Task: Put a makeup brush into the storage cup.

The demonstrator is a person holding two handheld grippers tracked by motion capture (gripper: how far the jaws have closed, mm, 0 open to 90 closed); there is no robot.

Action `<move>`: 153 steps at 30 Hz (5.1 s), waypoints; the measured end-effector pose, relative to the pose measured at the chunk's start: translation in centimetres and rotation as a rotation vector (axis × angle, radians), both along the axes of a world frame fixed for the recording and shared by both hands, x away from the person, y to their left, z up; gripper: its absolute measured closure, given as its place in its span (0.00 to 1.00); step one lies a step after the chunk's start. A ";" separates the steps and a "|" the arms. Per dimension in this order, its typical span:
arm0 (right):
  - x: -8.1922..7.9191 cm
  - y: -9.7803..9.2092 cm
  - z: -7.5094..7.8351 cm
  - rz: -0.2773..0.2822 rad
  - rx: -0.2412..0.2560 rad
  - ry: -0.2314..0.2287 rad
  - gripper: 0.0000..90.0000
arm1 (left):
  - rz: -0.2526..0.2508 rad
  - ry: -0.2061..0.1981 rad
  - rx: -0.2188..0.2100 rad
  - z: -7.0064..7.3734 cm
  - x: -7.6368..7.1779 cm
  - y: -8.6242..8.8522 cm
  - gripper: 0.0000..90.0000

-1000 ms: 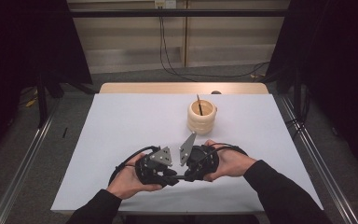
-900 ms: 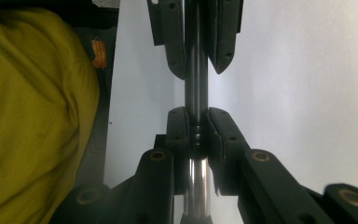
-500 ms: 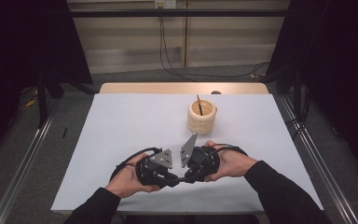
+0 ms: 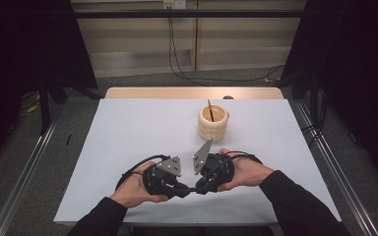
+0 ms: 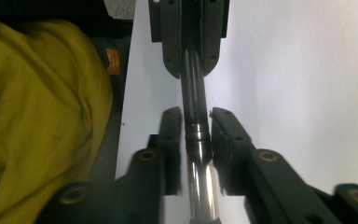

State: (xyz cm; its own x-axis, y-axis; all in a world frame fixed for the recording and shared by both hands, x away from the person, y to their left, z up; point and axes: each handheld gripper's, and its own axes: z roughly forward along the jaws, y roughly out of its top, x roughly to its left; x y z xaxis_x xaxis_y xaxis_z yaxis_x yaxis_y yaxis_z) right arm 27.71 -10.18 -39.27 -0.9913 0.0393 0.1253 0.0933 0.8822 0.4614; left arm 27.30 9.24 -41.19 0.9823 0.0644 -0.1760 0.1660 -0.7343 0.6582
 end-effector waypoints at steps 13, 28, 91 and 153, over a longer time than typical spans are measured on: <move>0.5 -2.6 0.1 -0.168 0.162 -0.023 0.42 | 0.070 0.001 -0.054 0.1 0.1 0.7 0.88; -0.3 -5.5 -0.5 -0.308 0.356 -0.071 0.14 | 0.185 0.004 -0.132 -0.8 -0.7 2.0 0.88; -1.7 -8.4 -1.0 -0.488 0.783 -0.100 0.18 | 0.325 -0.132 -0.484 0.2 -2.7 3.0 0.88; -0.9 -8.4 -0.4 -0.422 0.878 0.057 0.86 | 0.392 -0.117 -0.430 -2.0 -1.6 2.4 0.45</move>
State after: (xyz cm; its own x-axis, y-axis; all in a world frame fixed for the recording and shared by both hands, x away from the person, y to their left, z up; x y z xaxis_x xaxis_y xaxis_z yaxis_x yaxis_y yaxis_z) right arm 26.81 -18.54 -39.70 -0.9089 0.2591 0.3267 0.3649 0.1153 0.9239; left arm 25.69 11.63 -43.16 0.9141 0.3731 -0.1587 0.2795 -0.2963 0.9133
